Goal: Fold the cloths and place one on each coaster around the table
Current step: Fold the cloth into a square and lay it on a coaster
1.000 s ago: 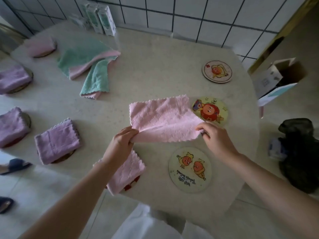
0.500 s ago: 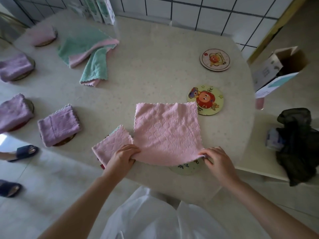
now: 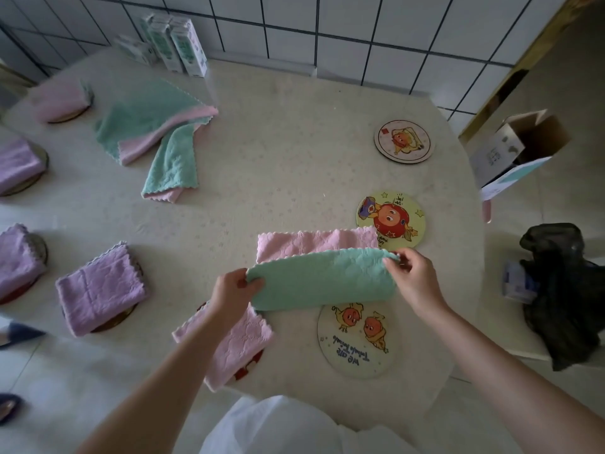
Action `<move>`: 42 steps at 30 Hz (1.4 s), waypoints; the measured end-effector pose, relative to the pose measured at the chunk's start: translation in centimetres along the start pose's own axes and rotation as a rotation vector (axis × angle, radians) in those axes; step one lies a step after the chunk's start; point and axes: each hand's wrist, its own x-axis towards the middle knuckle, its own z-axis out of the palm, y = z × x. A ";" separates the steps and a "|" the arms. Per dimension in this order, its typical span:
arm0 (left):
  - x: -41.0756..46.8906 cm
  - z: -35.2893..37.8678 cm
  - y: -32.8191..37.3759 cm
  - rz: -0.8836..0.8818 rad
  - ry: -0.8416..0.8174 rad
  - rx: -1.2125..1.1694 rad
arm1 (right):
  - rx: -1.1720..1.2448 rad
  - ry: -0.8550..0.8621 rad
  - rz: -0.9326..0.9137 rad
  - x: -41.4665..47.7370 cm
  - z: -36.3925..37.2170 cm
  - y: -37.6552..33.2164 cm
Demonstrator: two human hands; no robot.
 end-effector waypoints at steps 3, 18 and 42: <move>2.3 0.1 0.4 -0.140 -0.042 -0.127 | -0.010 0.031 0.077 2.6 1.0 -0.3; 7.9 1.1 1.5 -0.250 -0.073 -0.170 | 0.003 0.035 0.289 8.3 3.1 0.5; 3.5 2.9 3.6 0.059 0.216 0.565 | -0.210 0.117 -0.018 3.6 2.3 0.1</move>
